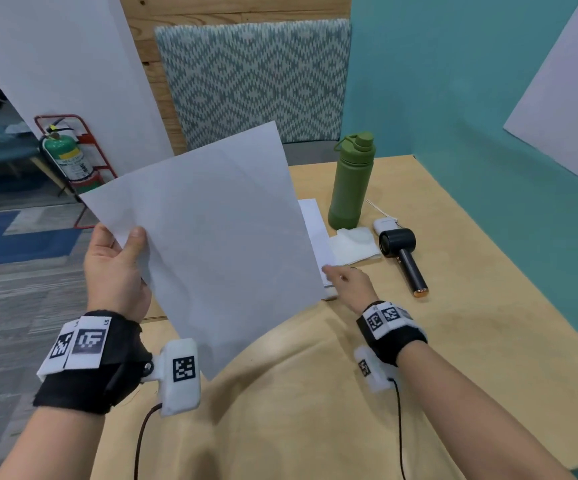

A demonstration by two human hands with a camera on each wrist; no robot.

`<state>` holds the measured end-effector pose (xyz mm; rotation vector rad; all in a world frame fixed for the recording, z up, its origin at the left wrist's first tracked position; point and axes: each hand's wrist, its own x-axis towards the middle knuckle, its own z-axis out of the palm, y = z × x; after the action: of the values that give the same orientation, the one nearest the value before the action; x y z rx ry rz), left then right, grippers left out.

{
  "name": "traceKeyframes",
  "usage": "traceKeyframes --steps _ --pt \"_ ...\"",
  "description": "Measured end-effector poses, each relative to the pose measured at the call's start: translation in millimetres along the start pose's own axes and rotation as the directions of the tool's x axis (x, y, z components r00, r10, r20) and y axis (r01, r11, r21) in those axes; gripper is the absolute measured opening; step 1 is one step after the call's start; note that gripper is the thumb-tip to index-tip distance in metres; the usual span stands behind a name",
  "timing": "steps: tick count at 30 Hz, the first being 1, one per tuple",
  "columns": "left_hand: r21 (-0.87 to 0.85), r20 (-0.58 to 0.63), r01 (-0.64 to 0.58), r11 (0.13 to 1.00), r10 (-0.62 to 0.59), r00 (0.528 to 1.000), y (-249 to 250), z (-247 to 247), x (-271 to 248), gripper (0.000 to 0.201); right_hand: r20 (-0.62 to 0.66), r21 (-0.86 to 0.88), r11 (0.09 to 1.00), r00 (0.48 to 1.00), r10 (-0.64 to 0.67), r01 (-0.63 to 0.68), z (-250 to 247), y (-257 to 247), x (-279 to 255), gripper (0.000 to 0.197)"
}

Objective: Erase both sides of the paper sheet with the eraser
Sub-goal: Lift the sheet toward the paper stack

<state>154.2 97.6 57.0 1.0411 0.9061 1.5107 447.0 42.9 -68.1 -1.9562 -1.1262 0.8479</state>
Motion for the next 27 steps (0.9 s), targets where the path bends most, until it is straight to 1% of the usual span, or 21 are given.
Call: traceKeyframes --steps 1,2,3,4,6,7,9,12,14,16,17,20,21,23,24,27 --pt "-0.005 0.014 0.005 1.0 -0.005 1.0 -2.0 4.0 -1.0 0.029 0.039 0.244 0.97 0.999 0.012 -0.021 -5.3 -8.2 -6.7 0.043" --pt "-0.006 0.03 0.013 1.0 -0.013 0.999 -3.9 8.6 -2.3 0.03 0.082 0.42 0.907 0.997 0.0 -0.035 -11.5 -14.0 -12.2 0.048" --pt "-0.004 0.05 0.022 1.0 -0.021 0.999 -6.4 14.4 -3.7 0.03 0.112 0.529 0.848 0.993 -0.041 -0.025 -19.5 -19.1 -17.3 0.051" --pt "-0.006 0.069 0.032 0.999 -0.032 0.997 -9.2 20.3 -4.8 0.03 0.13 0.569 0.822 0.986 -0.103 0.011 -27.6 -23.1 -22.4 0.049" --pt "-0.022 0.107 0.063 0.998 -0.061 0.992 -15.6 33.2 -7.1 0.031 0.164 0.529 0.843 0.964 -0.207 0.091 -42.6 -31.4 -34.0 0.034" --pt "-0.03 0.128 0.08 0.996 -0.076 0.989 -19.5 39.8 -8.7 0.031 0.177 0.497 0.86 0.957 -0.231 0.116 -48.4 -33.6 -38.2 0.025" --pt "-0.038 0.165 0.108 0.993 -0.1 0.981 -26.6 52.6 -13.3 0.031 0.156 0.47 0.872 0.959 -0.235 0.137 -57.5 -34.5 -44.8 0.018" --pt "-0.047 0.204 0.152 0.987 -0.139 0.969 -35.2 70.2 -21.3 0.028 -0.02 0.478 0.864 0.986 -0.167 0.156 -70.0 -25.2 -48.2 0.012" --pt "-0.04 0.2 0.18 0.983 -0.169 0.965 -40.0 78.7 -24.9 0.025 -0.144 0.461 0.872 0.984 -0.108 0.163 -82.2 -16.9 -48.8 0.011" --pt "-0.036 0.174 0.198 0.98 -0.189 0.966 -42.1 82.5 -26.7 0.023 -0.243 0.399 0.905 0.969 -0.046 0.143 -99.6 -5.2 -49.6 0.012" --pt "-0.033 0.162 0.201 0.979 -0.193 0.968 -43.1 81.9 -26.4 0.022 -0.288 0.363 0.924 0.958 -0.012 0.121 -110.8 2.3 -50.6 0.015" --pt "0.001 0.134 0.212 0.977 -0.21 0.968 -44.3 71.8 -24.5 0.019 -0.409 0.272 0.962 0.906 0.109 0.007 -151.4 35.8 -55.6 0.038" --pt "0.026 0.133 0.213 0.977 -0.215 0.968 -45.5 65.3 -23.1 0.018 -0.432 0.22 0.975 0.891 0.136 -0.043 -166.4 49.0 -58.5 0.037" --pt "0.08 0.128 0.2 0.976 -0.209 0.969 -47.9 50.2 -21.9 0.018 -0.465 0.079 0.984 0.867 0.18 -0.162 -193.6 72.8 -67.1 0.025" --pt "0.123 0.123 0.189 0.974 -0.204 0.971 -49.1 40.3 -21.2 0.018 -0.481 0.013 0.976 0.855 0.196 -0.217 -205.9 85.1 -71.6 0.022" --pt "0.246 0.134 0.163 0.955 -0.2 0.971 -58.2 1.5 -20.7 0.019 -0.511 -0.153 0.919 0.825 0.241 -0.363 -233.3 115.1 -86.1 0.025"
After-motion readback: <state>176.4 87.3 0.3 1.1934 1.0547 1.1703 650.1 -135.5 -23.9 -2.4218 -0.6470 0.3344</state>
